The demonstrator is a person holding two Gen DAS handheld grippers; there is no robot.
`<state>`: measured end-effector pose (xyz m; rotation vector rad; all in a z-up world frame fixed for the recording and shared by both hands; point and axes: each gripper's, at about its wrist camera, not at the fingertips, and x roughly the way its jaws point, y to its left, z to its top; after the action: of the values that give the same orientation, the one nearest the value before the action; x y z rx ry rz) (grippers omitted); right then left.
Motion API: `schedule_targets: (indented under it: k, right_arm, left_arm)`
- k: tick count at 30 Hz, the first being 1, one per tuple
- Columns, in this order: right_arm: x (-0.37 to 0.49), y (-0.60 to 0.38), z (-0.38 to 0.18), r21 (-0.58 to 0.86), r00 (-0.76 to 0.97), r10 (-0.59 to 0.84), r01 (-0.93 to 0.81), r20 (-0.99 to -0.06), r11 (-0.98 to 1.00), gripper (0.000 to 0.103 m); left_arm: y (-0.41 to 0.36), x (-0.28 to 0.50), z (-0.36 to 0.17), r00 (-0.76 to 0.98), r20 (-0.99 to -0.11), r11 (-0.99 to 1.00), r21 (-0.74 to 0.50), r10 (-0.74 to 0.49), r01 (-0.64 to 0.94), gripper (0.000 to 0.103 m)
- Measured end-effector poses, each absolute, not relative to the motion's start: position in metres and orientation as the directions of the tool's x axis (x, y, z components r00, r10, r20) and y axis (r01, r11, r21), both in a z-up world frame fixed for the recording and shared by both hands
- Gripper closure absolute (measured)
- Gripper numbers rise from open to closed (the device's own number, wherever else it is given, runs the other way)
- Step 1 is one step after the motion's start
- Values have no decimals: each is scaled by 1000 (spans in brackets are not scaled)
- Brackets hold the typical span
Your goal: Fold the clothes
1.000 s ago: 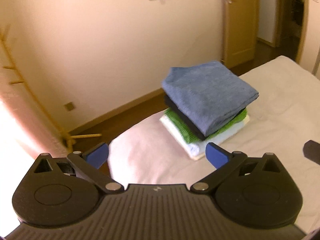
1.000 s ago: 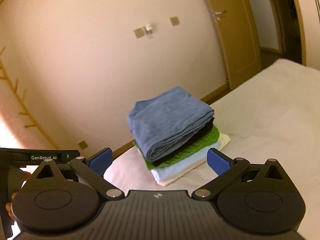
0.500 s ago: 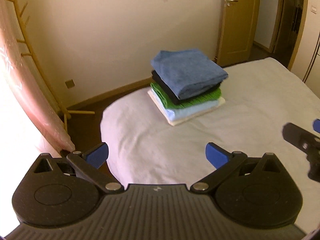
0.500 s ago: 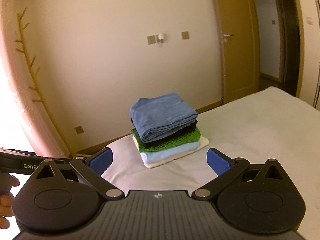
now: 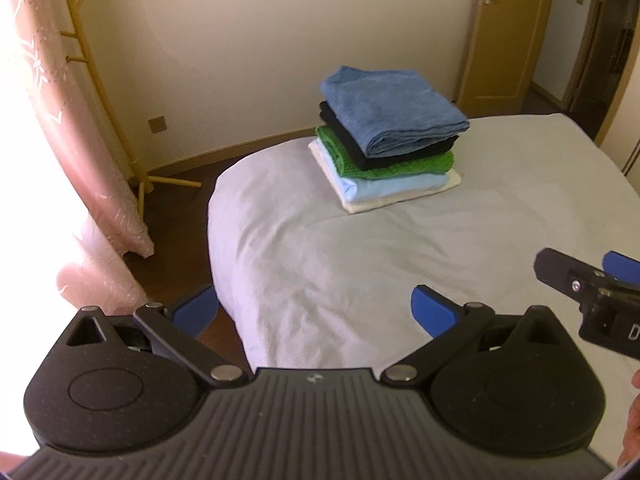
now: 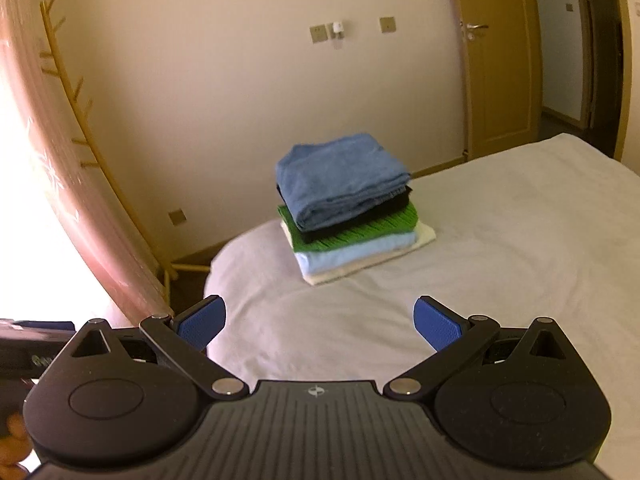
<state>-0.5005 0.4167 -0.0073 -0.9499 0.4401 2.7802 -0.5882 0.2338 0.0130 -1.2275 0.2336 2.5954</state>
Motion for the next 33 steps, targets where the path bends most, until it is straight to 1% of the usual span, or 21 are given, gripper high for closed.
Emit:
schedule_targets:
  k: [9, 15, 33]
  right_arm:
    - [-502, 428, -36, 233, -742, 36, -255, -669, -938, 0]
    - [-505, 432, -48, 234, -721, 26, -258, -692, -937, 0]
    - [-514, 447, -46, 240, -725, 26, -262, -689, -935, 0]
  left_arm:
    - [241, -594, -10, -569, -812, -957, 47, 130, -286, 1]
    - [248, -595, -16, -572, -811, -956, 56, 125, -289, 1]
    - [260, -604, -19, -564, -817, -957, 58, 118, -285, 1]
